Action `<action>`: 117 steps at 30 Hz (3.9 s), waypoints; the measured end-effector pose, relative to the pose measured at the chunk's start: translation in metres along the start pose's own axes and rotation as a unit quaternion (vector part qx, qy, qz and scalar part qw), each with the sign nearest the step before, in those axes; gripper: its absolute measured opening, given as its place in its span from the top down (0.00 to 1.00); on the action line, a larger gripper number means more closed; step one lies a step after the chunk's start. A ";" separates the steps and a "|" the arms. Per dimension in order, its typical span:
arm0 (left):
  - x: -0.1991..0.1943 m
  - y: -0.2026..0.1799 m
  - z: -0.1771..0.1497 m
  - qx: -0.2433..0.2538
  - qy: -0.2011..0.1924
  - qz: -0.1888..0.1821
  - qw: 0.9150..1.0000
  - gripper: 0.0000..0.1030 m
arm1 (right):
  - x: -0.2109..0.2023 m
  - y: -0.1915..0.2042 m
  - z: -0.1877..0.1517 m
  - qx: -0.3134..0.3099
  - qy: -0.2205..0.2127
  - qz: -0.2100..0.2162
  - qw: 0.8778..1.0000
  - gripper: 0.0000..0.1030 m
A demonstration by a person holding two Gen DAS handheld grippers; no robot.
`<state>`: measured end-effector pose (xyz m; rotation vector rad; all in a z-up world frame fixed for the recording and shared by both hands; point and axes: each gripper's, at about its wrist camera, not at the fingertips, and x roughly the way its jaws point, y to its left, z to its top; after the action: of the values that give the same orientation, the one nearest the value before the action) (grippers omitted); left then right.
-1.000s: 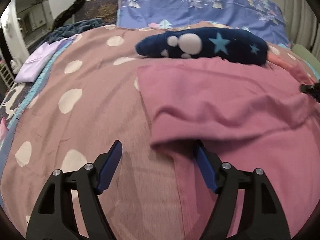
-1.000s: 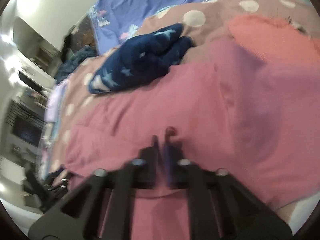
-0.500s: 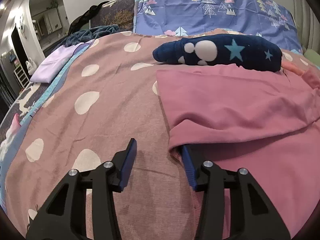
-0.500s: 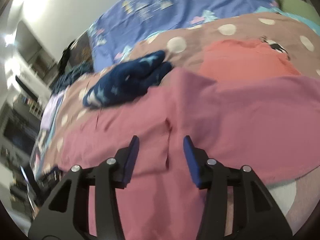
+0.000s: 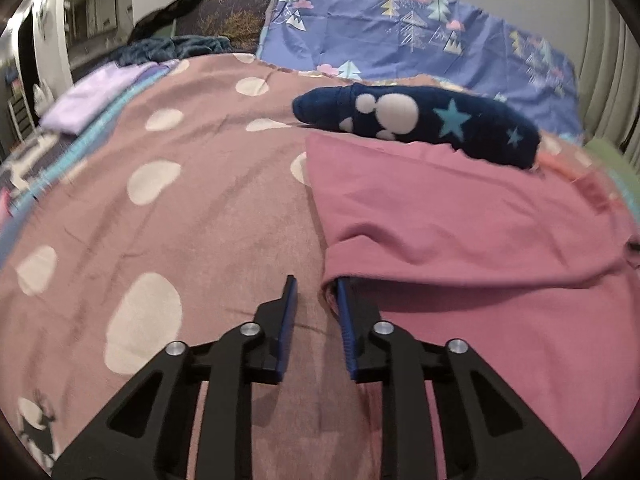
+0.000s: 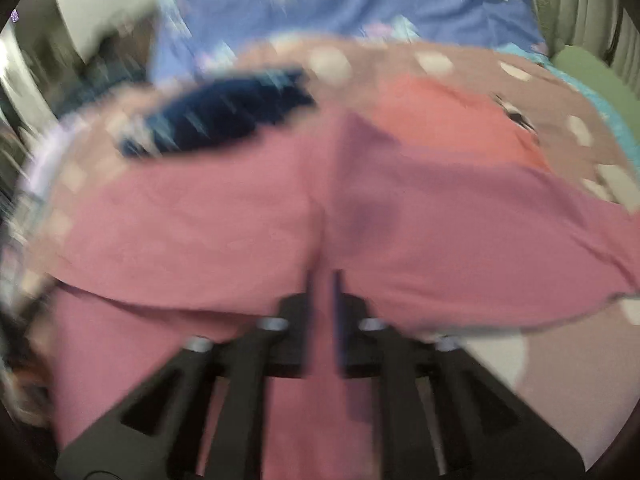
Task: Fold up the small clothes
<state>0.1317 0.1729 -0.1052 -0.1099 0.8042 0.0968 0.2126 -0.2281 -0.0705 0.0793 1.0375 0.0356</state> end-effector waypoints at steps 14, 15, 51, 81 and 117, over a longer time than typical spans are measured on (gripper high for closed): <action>0.005 0.019 -0.005 -0.060 0.008 -0.089 0.994 0.84 | -0.015 0.268 0.057 -0.200 -0.032 0.194 0.960 0.77; 0.006 0.021 -0.005 -0.065 0.008 -0.094 0.993 0.84 | -0.002 0.288 0.061 -0.200 -0.013 0.204 0.958 0.77; 0.010 0.044 -0.004 -0.138 0.002 -0.189 0.972 0.97 | 0.092 0.415 0.065 -0.241 0.031 0.156 0.957 0.99; 0.010 0.001 -0.008 -0.023 0.032 -0.132 0.991 0.80 | 0.053 0.152 -0.019 -0.034 0.007 0.242 0.970 0.99; 0.037 -0.155 0.005 0.121 0.041 -0.083 0.988 0.32 | -0.044 -0.306 -0.095 0.498 -0.223 0.116 0.830 0.62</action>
<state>0.1808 0.0217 -0.1190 0.0493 0.8806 -0.1641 0.1059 -0.5311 -0.1056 1.1218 0.4747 -0.3002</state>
